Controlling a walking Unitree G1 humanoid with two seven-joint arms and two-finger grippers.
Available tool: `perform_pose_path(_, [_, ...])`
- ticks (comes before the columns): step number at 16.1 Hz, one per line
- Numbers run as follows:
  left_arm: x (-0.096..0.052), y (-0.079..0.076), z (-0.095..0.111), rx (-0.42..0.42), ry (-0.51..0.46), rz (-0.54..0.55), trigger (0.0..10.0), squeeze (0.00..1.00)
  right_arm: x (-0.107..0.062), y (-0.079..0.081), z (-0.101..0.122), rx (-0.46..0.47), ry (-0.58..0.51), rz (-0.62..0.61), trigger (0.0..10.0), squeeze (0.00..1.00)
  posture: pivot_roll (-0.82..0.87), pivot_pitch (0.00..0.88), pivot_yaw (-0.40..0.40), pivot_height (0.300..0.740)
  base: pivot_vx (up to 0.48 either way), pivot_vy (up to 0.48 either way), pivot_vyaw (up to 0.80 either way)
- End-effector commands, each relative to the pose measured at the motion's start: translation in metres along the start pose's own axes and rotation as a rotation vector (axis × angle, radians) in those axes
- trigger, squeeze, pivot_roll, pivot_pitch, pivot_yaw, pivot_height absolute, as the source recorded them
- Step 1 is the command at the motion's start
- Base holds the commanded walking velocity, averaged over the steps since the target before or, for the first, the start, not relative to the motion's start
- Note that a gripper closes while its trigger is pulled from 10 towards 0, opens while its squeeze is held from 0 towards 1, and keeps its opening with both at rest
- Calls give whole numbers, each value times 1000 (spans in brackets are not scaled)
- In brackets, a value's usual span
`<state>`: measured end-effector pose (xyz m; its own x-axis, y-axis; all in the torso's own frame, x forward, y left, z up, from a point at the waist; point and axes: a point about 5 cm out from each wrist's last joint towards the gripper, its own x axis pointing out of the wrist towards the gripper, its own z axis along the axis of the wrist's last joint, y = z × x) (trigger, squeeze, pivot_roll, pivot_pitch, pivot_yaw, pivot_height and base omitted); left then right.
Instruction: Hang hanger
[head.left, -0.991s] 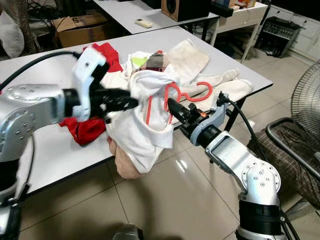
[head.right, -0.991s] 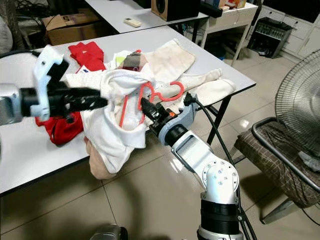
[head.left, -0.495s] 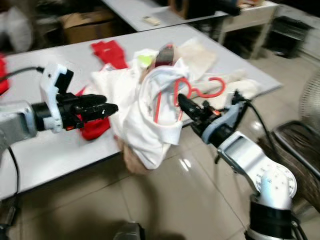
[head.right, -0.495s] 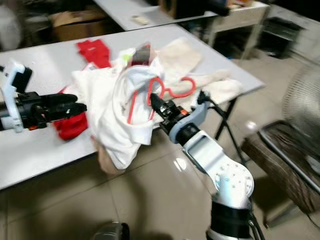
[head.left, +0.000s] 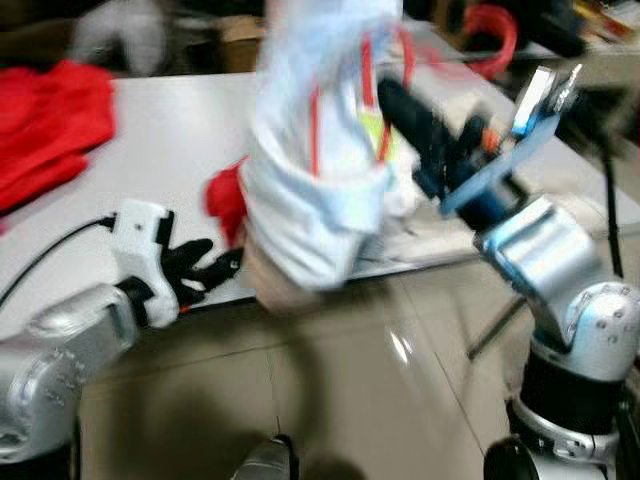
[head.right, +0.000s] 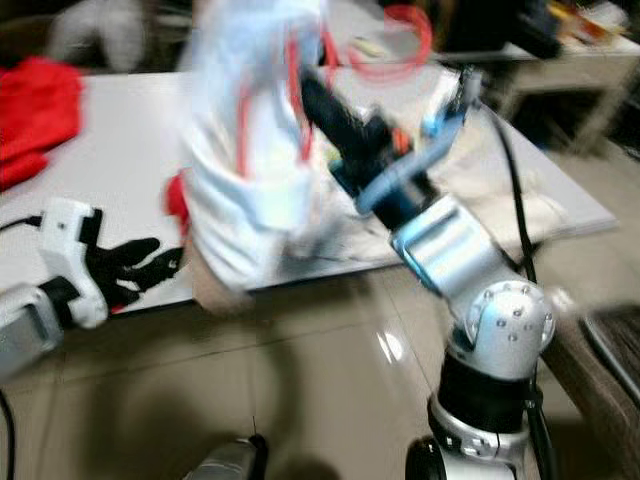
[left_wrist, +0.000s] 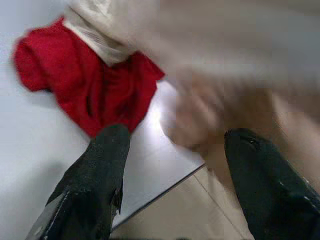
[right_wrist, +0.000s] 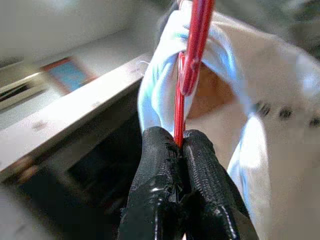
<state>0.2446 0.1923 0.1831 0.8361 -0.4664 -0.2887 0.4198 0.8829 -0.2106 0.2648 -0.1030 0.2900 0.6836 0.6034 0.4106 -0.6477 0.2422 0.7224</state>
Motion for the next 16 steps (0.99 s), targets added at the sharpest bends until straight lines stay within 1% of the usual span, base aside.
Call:
perform_pose_path(1, [2,-4,-1,38,-12,27,10000,0,-4,-3,0,6,4,-15,10000,0,126,66,-5,740,0,0,750])
perform_pose_path(2, [5,-4,-8,127,6,91,10000,0,-10,-8,-8,13,33,-38,10000,0,135,70,-11,740,0,0,750])
perform_pose_path(3, [6,-4,-11,155,10,112,10000,0,-12,-10,-11,19,40,-46,10000,0,136,68,-12,740,0,0,750])
perform_pose_path(4, [6,-6,-11,133,-34,137,10000,0,-17,-13,-17,37,65,-67,10000,0,146,70,-17,740,0,0,750])
perform_pose_path(5, [6,-10,-9,169,-60,136,10000,0,-24,-17,-25,12,114,-84,10000,0,152,70,-14,740,0,0,750])
perform_pose_path(6, [5,-12,-9,176,-68,129,10000,0,-27,-18,-29,2,135,-89,10000,0,152,68,-13,740,0,0,756])
perform_pose_path(7, [6,-15,-8,173,-86,125,10000,0,-30,-23,-32,6,146,-108,10000,0,154,65,-13,740,0,0,756])
perform_pose_path(8, [8,-17,-7,149,-113,128,10000,0,-36,-29,-36,19,153,-139,10000,0,153,53,-11,740,0,0,763])
perform_pose_path(9, [9,-18,-8,151,-118,129,10000,0,-38,-30,-37,21,155,-147,10000,0,152,46,-13,740,0,0,763])
perform_pose_path(10, [12,-19,-11,202,-130,143,10000,0,-42,-31,-40,23,163,-153,10000,0,155,32,-37,740,0,0,763])
perform_pose_path(11, [12,-18,-12,226,-136,172,10000,0,-44,-30,-42,22,176,-150,10000,0,157,36,-43,740,0,0,763])
perform_pose_path(12, [10,-18,-13,233,-143,195,10000,0,-46,-29,-43,19,188,-143,10000,0,161,42,-50,740,0,0,756])
perform_pose_path(13, [8,-19,-15,223,-145,203,10000,0,-48,-30,-44,17,197,-144,10000,0,166,42,-52,740,0,0,763])
perform_pose_path(15, [6,-24,-18,206,-157,182,10000,0,-52,-34,-45,12,203,-161,10000,0,162,44,-45,740,0,0,763])
perform_pose_path(16, [5,-23,-21,214,-142,183,10000,0,-53,-36,-45,4,204,-175,10000,0,162,46,-42,740,0,0,756])
